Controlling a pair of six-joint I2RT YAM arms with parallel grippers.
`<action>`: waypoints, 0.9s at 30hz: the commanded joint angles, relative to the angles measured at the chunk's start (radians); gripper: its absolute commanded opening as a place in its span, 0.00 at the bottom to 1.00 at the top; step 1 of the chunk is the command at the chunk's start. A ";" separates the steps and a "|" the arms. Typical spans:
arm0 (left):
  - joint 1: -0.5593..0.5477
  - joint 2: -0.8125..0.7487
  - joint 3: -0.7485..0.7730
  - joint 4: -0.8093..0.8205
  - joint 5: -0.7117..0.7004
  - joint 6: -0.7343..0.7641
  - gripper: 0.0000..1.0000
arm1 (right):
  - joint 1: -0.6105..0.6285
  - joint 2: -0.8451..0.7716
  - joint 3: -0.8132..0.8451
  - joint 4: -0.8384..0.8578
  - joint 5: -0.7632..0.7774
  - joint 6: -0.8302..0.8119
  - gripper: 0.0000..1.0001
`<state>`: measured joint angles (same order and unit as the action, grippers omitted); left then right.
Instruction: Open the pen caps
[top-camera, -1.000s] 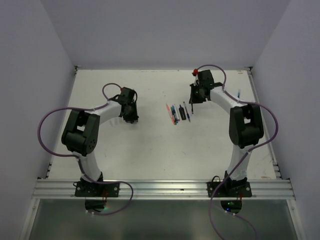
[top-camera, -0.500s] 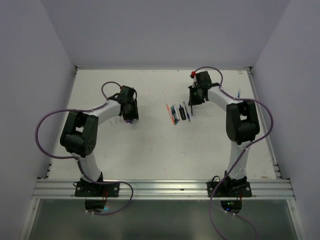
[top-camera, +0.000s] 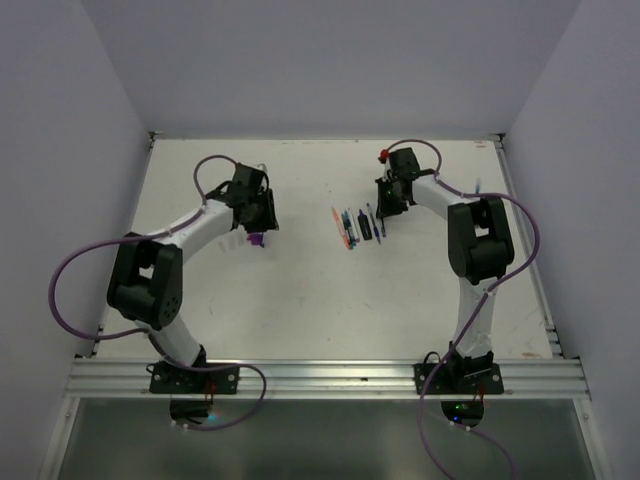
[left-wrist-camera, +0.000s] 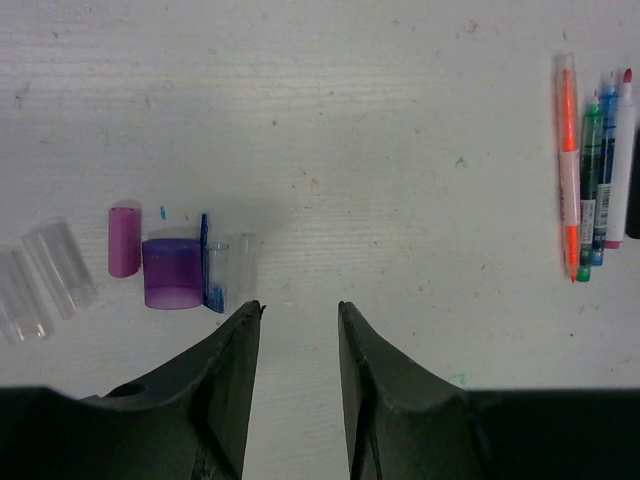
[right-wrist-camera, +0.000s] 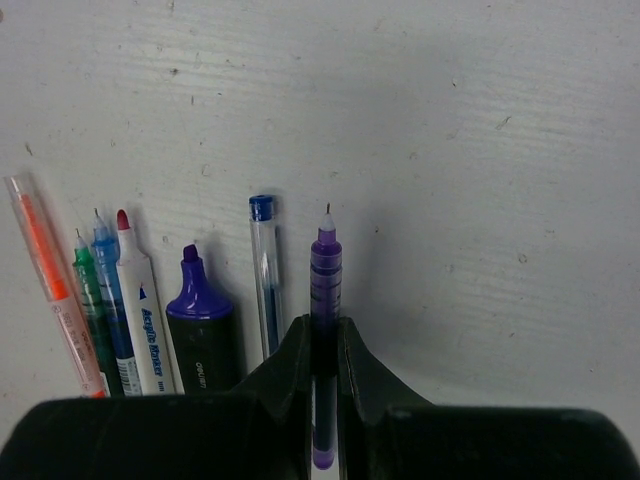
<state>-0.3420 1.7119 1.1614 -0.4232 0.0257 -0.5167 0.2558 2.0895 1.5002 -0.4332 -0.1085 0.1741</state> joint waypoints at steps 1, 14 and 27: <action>-0.003 -0.081 0.038 -0.011 0.023 -0.019 0.40 | -0.004 0.006 0.006 0.016 -0.019 -0.016 0.04; -0.005 -0.210 -0.045 0.119 0.109 -0.029 0.42 | -0.003 -0.088 0.005 0.021 0.032 0.027 0.42; -0.061 -0.293 -0.305 0.645 0.301 -0.204 0.45 | -0.251 -0.088 0.063 0.076 0.385 0.196 0.47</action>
<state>-0.3847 1.4574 0.9001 -0.0242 0.2554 -0.6415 0.0639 1.9984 1.5387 -0.4042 0.1822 0.3069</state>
